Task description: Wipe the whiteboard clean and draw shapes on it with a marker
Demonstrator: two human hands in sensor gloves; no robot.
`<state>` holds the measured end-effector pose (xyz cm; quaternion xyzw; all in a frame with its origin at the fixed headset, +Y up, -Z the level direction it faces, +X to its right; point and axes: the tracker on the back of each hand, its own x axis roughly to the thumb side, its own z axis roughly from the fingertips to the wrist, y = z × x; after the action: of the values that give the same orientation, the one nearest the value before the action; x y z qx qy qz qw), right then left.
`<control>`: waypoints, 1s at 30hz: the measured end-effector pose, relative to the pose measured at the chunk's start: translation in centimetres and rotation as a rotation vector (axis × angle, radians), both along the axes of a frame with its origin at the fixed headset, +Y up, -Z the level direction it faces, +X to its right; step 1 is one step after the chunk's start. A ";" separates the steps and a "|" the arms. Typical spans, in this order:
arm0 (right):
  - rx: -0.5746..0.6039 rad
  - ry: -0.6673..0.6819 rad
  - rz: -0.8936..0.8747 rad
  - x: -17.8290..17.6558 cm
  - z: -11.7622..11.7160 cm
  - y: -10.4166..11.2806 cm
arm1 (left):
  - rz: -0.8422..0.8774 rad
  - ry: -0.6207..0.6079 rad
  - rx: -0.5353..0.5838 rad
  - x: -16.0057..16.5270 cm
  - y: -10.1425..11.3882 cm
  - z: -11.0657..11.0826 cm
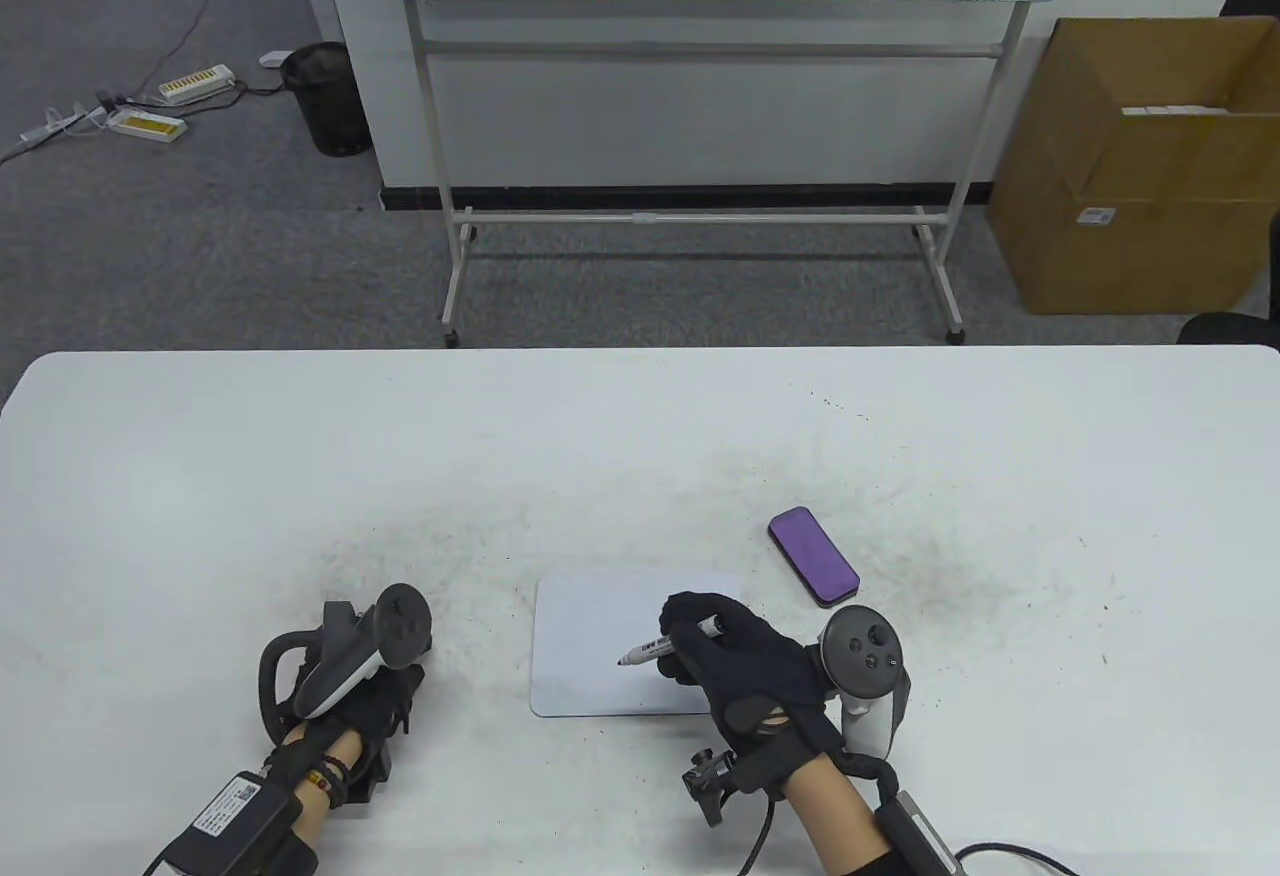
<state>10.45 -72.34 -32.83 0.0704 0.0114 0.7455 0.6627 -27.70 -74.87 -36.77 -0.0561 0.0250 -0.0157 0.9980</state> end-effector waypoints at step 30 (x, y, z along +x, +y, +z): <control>-0.019 -0.017 0.016 0.2 0.0 -0.1 | 0.070 -0.015 -0.044 -1.2 -0.3 0.0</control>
<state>10.65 -72.40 -32.85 0.0578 0.0133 0.7513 0.6573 -28.88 -75.14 -36.78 -0.0789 0.0152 0.0182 0.9966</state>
